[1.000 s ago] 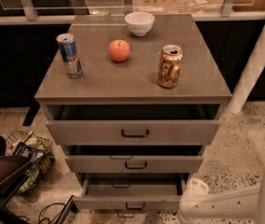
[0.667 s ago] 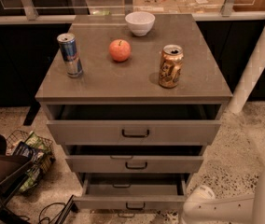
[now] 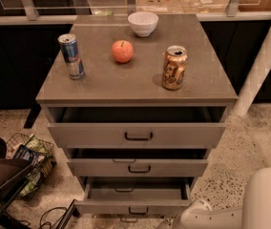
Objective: Close bottom drawer
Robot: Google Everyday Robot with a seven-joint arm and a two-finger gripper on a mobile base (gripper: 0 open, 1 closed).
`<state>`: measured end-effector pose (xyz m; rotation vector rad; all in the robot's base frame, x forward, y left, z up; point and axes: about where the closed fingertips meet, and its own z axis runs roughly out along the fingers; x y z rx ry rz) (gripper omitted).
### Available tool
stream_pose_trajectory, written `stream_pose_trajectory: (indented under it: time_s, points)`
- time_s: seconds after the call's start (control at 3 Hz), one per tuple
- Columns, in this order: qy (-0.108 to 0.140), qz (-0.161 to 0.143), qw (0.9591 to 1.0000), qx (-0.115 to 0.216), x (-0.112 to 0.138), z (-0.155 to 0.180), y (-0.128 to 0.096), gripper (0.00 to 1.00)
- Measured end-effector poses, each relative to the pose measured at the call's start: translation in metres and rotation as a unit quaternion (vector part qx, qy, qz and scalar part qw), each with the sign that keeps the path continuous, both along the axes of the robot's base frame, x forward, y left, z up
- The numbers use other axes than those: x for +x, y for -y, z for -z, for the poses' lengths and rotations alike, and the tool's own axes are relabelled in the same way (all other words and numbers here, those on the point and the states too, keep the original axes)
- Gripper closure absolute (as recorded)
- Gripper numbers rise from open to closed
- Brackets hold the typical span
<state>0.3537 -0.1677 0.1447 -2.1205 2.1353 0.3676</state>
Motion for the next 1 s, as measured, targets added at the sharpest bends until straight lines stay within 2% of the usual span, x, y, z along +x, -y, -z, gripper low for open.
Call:
stream_pose_trajectory:
  time_s: [0.33, 0.67, 1.0]
  points:
    - [0.000, 0.000, 1.0000, 0.000, 0.000, 0.000, 0.000, 1.00]
    - [0.011, -0.007, 0.9999, -0.002, 0.011, 0.005, -0.006, 1.00]
    - [0.037, -0.015, 0.9992, 0.000, 0.039, 0.021, -0.009, 1.00]
